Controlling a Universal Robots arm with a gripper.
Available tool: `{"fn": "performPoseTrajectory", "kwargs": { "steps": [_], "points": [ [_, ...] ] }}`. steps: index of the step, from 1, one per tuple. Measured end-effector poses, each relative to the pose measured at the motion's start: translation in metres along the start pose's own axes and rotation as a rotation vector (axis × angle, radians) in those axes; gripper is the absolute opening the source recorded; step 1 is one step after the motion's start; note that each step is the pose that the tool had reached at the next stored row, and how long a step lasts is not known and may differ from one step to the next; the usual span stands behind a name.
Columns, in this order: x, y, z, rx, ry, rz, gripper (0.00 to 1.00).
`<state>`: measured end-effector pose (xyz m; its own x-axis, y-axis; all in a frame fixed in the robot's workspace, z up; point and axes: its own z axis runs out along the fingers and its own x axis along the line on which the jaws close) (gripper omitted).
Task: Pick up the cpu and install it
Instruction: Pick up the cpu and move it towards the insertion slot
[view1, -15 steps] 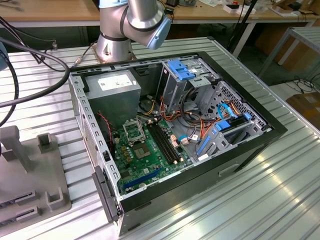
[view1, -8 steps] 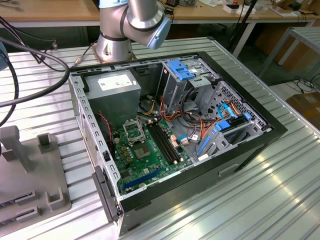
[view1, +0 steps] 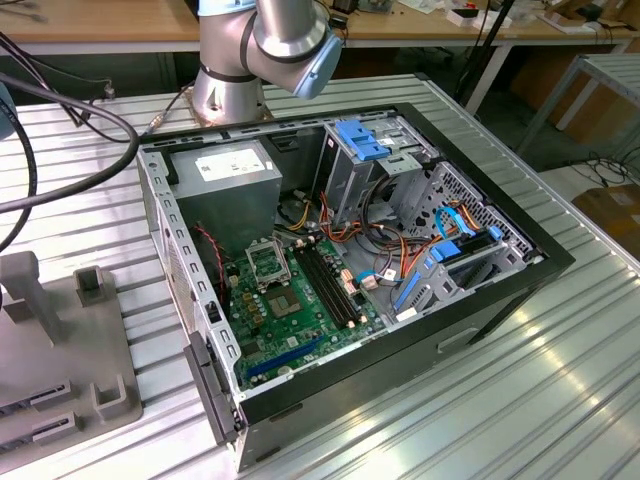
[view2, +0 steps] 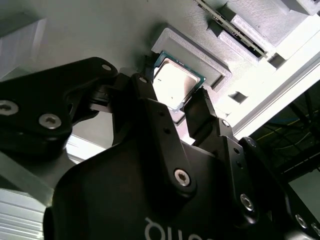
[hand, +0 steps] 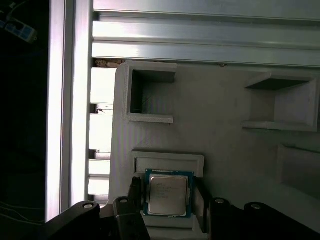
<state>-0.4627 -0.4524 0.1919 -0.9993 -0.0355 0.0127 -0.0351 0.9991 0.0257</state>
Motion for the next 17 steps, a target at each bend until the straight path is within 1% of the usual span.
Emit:
{"fn": "performPoseTrajectory", "kwargs": {
  "steps": [1, 2, 17],
  "points": [
    [0.0, 0.0, -0.0001, 0.0001, 0.0001, 0.0, 0.51],
    [0.0, 0.0, -0.0001, 0.0, 0.0, 0.0, 0.47],
    [0.0, 0.0, -0.0002, -0.0001, -0.0002, 0.008, 0.47]
  ]
}}
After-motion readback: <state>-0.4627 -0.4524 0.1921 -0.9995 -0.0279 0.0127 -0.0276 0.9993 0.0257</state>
